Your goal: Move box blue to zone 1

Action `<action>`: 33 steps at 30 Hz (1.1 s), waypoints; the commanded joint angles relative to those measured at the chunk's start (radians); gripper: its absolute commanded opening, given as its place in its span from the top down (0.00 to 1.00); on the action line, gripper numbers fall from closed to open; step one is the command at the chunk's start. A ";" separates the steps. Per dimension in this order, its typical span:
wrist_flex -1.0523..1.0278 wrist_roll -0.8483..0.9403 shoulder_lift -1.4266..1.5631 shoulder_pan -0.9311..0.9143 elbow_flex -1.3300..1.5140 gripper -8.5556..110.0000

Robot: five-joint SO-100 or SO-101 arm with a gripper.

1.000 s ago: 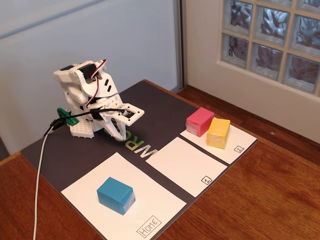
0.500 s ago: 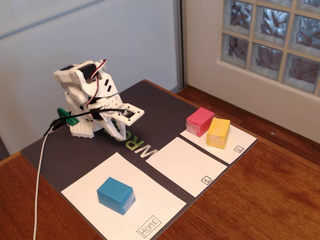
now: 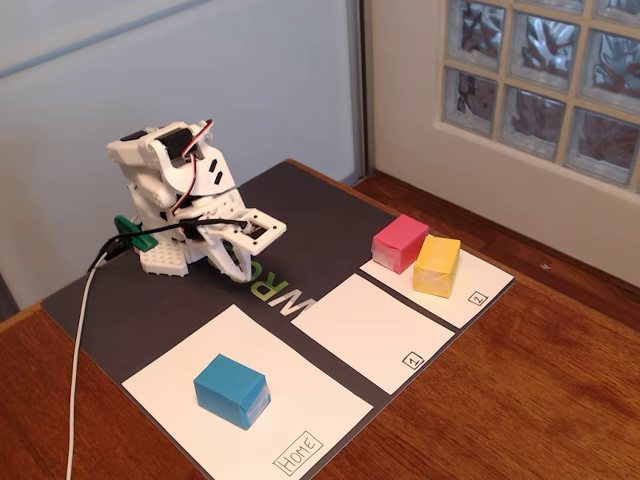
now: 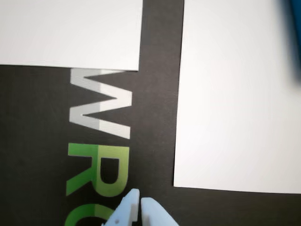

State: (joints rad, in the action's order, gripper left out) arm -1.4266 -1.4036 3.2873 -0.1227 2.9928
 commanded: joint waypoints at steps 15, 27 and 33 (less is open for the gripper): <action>-0.025 0.008 -0.021 -0.002 -0.023 0.93; -0.031 0.132 -0.804 -0.032 -0.799 0.93; -0.086 0.298 -1.092 -0.103 -1.173 0.93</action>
State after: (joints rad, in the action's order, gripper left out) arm -1.4834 -1.1965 2.3317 -0.1933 2.0494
